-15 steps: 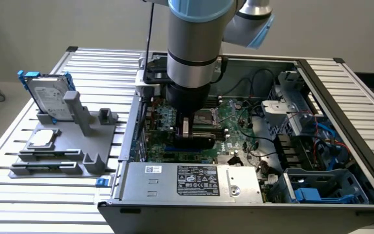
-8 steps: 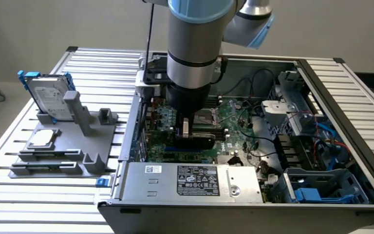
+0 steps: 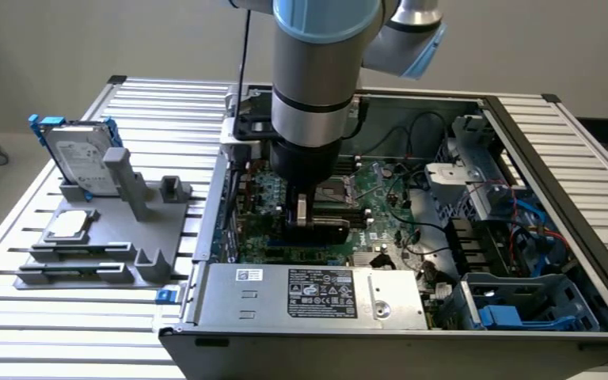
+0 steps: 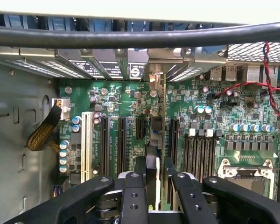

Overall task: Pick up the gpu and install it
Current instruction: 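Insert the gpu into the slot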

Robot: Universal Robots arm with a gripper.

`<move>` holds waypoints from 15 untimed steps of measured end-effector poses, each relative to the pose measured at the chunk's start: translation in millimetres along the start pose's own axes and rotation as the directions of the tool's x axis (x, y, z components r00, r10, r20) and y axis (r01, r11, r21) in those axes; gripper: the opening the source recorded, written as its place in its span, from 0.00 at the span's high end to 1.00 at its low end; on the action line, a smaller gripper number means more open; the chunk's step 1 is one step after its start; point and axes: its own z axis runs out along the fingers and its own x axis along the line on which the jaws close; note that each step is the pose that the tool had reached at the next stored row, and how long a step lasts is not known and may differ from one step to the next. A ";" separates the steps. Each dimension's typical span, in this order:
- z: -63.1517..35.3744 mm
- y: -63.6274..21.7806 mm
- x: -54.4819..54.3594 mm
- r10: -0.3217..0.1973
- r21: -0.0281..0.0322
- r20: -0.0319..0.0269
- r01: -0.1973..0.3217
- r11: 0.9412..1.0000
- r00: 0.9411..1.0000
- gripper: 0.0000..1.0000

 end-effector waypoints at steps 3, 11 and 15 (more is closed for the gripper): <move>0.8 0.0 0.1 0.000 0.000 0.000 0.000 1.000 1.000 0.74; 1.9 0.0 0.1 0.000 -0.001 0.000 0.000 1.000 1.000 0.74; 1.0 0.0 0.0 0.000 -0.002 0.000 0.000 1.000 1.000 0.67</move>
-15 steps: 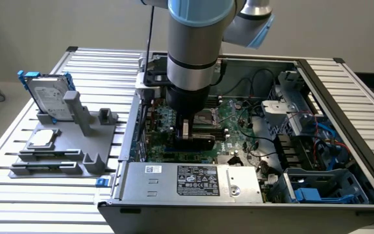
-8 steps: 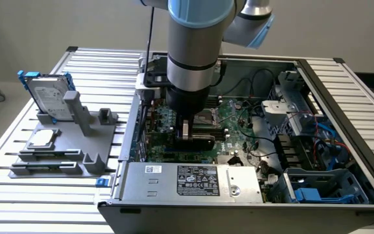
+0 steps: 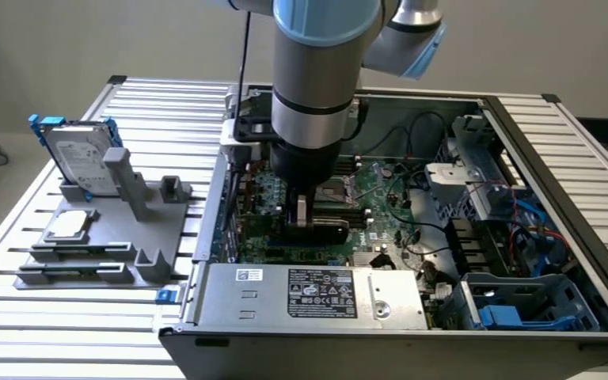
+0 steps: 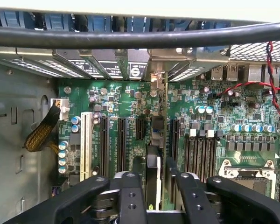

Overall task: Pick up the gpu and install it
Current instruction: 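Insert the gpu into the slot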

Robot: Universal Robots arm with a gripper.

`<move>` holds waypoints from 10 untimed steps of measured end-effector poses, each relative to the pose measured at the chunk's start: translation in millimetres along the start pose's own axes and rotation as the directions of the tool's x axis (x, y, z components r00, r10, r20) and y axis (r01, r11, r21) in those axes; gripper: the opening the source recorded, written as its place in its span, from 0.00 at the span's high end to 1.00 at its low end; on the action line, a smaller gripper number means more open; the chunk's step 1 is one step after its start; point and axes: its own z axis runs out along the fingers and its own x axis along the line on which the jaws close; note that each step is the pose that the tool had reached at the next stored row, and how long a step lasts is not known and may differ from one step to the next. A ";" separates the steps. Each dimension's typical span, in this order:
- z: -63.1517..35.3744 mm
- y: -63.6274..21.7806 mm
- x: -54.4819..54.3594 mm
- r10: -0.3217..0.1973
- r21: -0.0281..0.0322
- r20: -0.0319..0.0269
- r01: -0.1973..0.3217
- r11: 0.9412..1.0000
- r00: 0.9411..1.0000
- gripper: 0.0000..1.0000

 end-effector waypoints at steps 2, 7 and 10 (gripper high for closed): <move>-4.7 0.2 -0.2 0.000 -0.001 0.000 0.000 1.000 1.000 0.60; -23.1 1.1 -1.0 0.000 -0.003 0.000 0.000 1.000 1.000 0.60; -36.6 1.5 -1.7 0.000 -0.003 0.000 0.000 1.000 1.000 0.60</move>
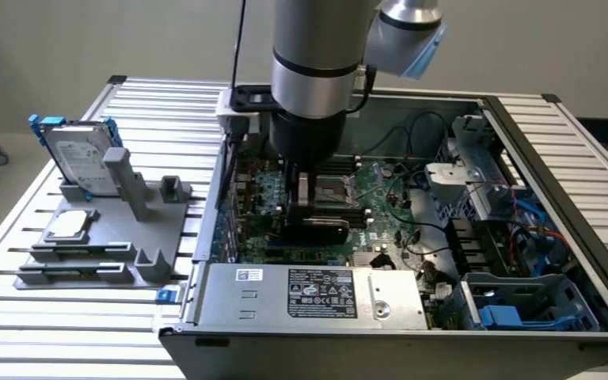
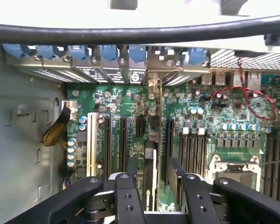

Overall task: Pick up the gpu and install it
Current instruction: 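Insert the gpu into the slot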

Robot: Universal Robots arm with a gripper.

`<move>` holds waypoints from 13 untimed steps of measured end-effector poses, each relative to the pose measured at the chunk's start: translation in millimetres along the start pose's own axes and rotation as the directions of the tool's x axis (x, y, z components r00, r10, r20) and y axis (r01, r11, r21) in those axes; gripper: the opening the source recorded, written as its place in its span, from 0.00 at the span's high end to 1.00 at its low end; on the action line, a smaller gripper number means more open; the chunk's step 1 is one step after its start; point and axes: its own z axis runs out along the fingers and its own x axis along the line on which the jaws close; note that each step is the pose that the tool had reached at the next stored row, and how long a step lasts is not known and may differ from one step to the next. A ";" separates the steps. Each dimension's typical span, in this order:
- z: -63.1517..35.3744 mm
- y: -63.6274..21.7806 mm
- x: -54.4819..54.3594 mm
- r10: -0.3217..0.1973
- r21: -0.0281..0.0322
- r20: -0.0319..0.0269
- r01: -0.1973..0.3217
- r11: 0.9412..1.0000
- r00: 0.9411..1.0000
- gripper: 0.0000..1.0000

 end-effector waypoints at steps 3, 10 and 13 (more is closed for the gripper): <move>-12.4 0.4 -0.6 0.000 0.000 0.000 0.000 1.000 1.000 0.60; -14.0 0.4 -0.6 0.000 0.000 0.000 0.000 1.000 1.000 0.86; -14.1 0.4 -0.6 0.000 0.000 0.000 0.000 1.000 1.000 0.89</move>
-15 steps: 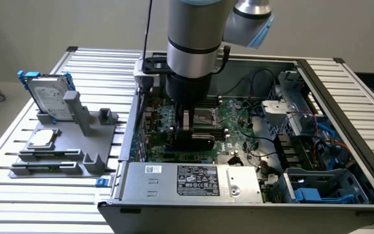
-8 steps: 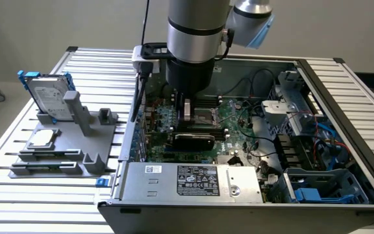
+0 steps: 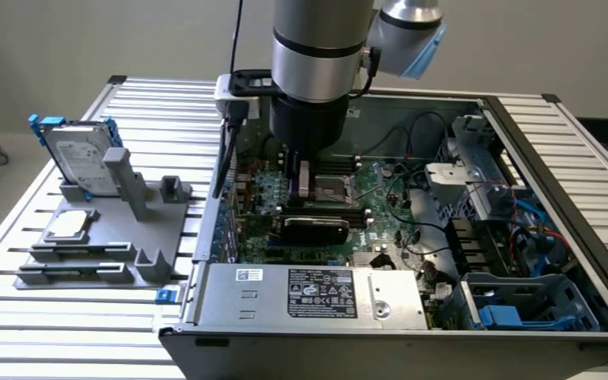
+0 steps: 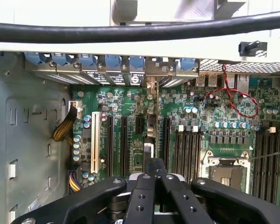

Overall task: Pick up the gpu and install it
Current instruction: 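Insert the gpu into the slot, then press down on the gpu until it lock into place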

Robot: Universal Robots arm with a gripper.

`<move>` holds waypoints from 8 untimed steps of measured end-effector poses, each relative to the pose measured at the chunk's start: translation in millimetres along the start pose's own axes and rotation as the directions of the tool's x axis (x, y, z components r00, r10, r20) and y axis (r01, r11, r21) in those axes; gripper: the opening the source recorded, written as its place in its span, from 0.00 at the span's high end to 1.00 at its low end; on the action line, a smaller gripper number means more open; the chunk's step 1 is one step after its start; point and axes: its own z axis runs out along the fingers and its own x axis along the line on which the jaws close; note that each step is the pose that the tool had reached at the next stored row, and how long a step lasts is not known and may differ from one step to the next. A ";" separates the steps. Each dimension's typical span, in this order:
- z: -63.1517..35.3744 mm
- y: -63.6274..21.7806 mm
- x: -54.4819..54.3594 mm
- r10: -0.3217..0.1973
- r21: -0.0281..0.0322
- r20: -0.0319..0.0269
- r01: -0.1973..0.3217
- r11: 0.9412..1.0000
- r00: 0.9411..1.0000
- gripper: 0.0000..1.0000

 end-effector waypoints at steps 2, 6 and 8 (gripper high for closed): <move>0.0 0.0 0.0 0.000 0.000 0.000 0.000 1.000 1.000 0.89; 0.0 0.0 0.0 0.000 0.000 0.000 0.000 1.000 1.000 0.89; 0.0 0.0 0.0 0.000 0.000 0.000 0.000 1.000 1.000 0.89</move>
